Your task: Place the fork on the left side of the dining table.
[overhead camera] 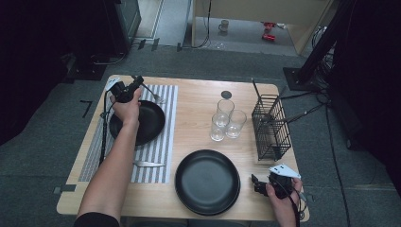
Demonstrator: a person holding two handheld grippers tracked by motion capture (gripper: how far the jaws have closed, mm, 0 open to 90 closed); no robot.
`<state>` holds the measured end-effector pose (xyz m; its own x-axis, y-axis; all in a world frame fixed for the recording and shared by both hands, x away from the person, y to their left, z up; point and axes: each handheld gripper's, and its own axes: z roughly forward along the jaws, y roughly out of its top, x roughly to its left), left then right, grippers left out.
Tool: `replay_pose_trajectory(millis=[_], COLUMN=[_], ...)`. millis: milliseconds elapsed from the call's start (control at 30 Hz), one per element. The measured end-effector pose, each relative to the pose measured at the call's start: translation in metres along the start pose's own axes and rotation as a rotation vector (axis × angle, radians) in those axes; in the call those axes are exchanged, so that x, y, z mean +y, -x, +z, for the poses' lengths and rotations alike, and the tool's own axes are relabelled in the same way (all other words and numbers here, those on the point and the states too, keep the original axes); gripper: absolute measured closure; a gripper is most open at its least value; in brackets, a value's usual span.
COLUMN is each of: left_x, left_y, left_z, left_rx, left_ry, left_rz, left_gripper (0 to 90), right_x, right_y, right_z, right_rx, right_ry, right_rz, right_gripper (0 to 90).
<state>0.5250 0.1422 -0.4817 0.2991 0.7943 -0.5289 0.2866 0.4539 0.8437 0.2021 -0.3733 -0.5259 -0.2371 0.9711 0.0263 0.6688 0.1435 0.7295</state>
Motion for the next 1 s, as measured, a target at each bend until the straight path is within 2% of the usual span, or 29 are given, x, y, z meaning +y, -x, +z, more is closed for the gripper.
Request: replay_pose_trajectory(millis=[67, 100, 200, 267, 333, 367, 433, 633, 767, 900, 1000], left_x=[0.001, 0.002, 0.002, 0.002, -0.001, -0.002, -0.006, -0.010, -0.007, -0.004, -0.003], left_y=[0.000, 0.000, 0.001, 0.001, -0.001, -0.002, -0.004, -0.009, -0.015, -0.021, -0.026], left_z=[0.004, 0.005, 0.008, 0.010, 0.013, 0.015, 0.018, 0.021, 0.018, 0.015, 0.014], left_rx=[0.013, 0.007, -0.002, -0.010, -0.013, -0.012, -0.006, 0.019, 0.039, 0.066, 0.105], left_ry=[0.022, 0.026, 0.061, 0.088, 0.098, 0.091, 0.071, 0.065, 0.010, -0.043, -0.072], left_rz=[0.011, 0.002, -0.031, -0.071, -0.093, -0.096, -0.072, -0.043, 0.000, -0.038, -0.016], left_gripper=[88.6, 88.6, 88.6, 88.6, 88.6, 88.5, 88.5, 88.1, 86.2, 85.0, 82.5], right_x=[0.000, 0.000, 0.000, 0.000, 0.000, 0.000, 0.000, 0.000, 0.000, 0.000, 0.000], right_y=[0.000, 0.000, 0.000, 0.000, 0.000, 0.000, 0.000, 0.000, 0.000, 0.000, 0.000], right_z=[0.000, 0.000, 0.000, 0.000, 0.000, 0.000, 0.000, 0.000, 0.000, 0.000, 0.000], right_rx=[0.000, 0.000, 0.001, 0.001, 0.001, 0.001, 0.001, 0.001, 0.000, 0.000, 0.000], right_ry=[0.000, 0.000, 0.000, 0.000, 0.000, 0.000, 0.000, 0.000, 0.000, 0.001, 0.001], right_rz=[0.000, 0.000, -0.001, -0.001, -0.001, 0.000, -0.001, -0.001, -0.001, -0.001, -0.001], right_gripper=[10.2, 10.2, 10.2, 10.2, 10.2, 10.2, 10.2, 10.2, 10.2, 10.2, 10.2])
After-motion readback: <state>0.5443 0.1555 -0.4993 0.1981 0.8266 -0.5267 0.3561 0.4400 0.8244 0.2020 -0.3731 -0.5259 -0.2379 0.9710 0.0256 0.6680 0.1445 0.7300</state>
